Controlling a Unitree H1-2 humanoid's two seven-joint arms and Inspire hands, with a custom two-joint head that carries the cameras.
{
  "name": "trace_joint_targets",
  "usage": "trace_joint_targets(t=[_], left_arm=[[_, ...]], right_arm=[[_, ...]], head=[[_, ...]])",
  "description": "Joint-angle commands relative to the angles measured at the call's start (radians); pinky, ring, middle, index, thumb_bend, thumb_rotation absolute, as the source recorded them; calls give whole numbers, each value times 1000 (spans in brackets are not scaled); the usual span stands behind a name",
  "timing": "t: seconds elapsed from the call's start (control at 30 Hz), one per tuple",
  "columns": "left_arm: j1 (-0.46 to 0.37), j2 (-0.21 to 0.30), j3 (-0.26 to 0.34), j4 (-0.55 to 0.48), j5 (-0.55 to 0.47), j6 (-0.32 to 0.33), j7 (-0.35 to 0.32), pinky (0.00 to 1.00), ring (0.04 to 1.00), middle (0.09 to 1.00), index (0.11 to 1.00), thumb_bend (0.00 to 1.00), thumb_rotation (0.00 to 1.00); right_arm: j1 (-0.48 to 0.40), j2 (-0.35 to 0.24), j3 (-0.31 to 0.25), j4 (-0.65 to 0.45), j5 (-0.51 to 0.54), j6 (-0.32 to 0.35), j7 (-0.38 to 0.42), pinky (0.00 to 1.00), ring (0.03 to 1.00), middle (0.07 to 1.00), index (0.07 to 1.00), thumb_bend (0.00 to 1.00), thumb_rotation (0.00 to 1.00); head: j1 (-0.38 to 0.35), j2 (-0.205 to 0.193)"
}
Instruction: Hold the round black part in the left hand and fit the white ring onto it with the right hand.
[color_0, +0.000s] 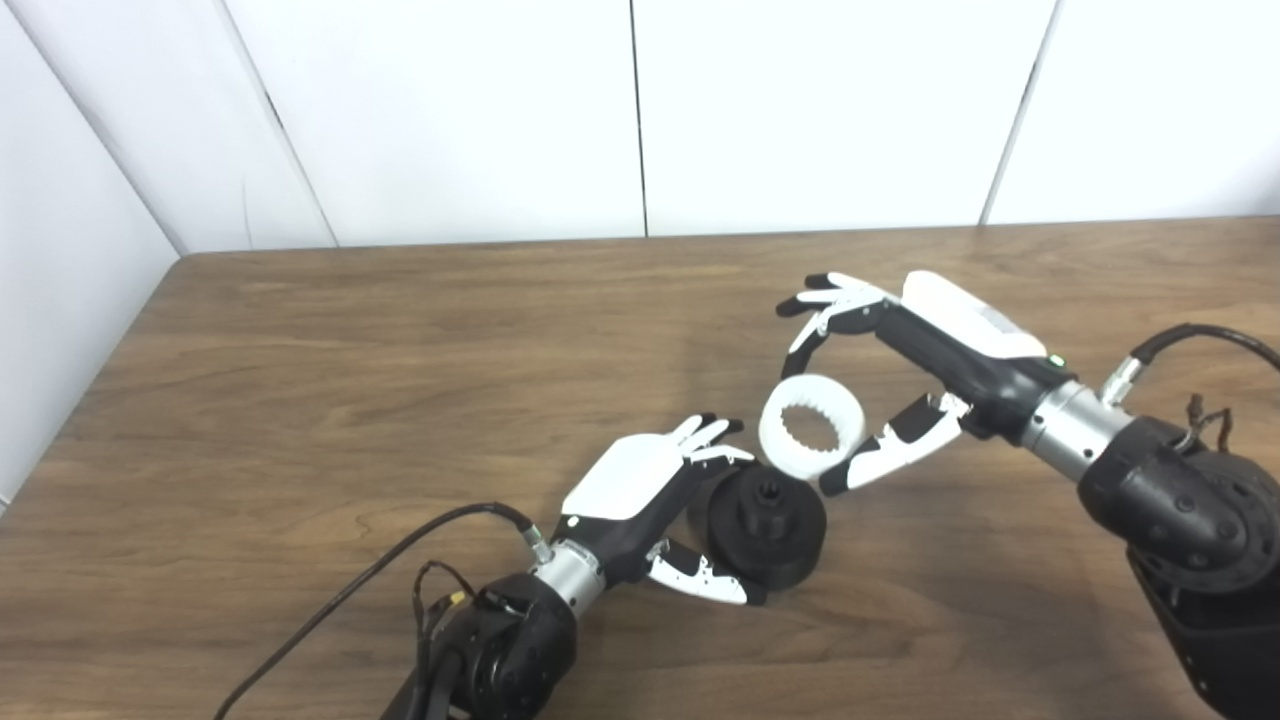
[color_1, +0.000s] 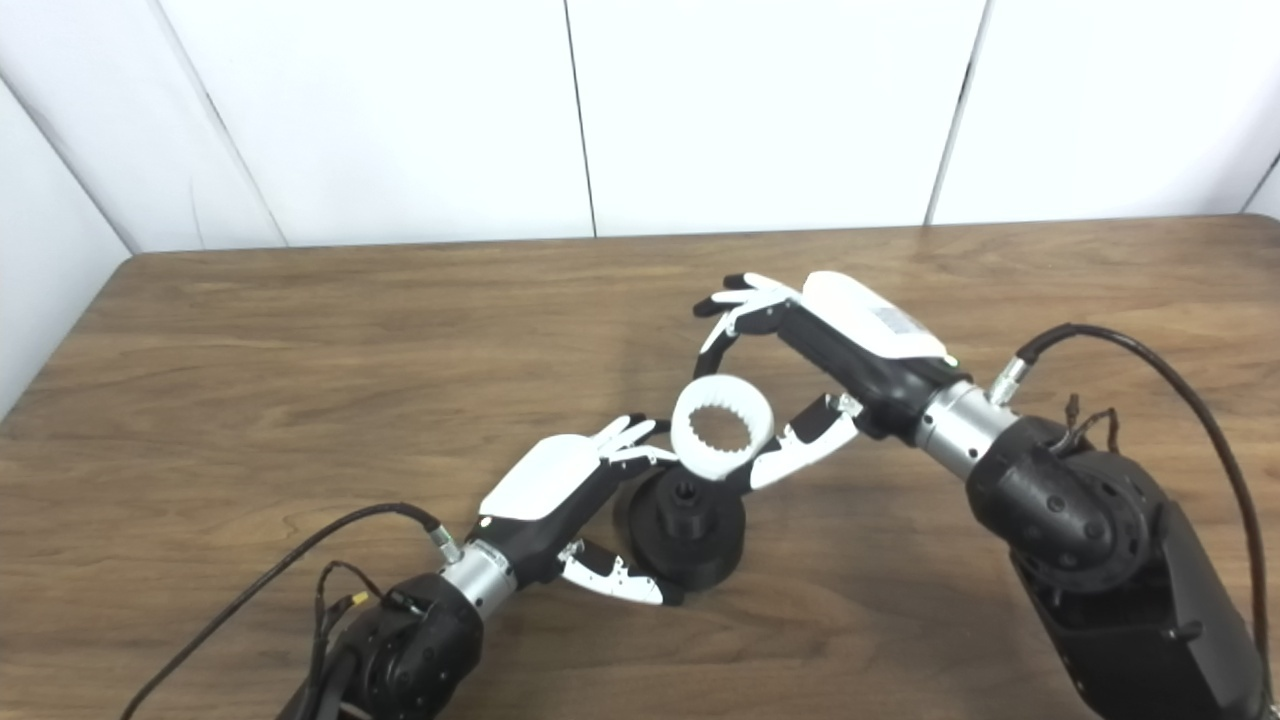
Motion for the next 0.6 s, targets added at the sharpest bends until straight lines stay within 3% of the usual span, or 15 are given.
trace_joint_targets(t=[0.0,0.57], left_arm=[[11,13,-16,32,0,31,-56,903,1000,972,772,953,361],[10,13,-15,24,1,41,-64,904,1000,971,773,951,364]], right_arm=[[-23,6,2,-23,2,-29,-9,818,958,864,581,831,215],[20,26,40,19,-7,-77,-17,844,961,864,581,834,243]], head=[[0,1],[-2,5]])
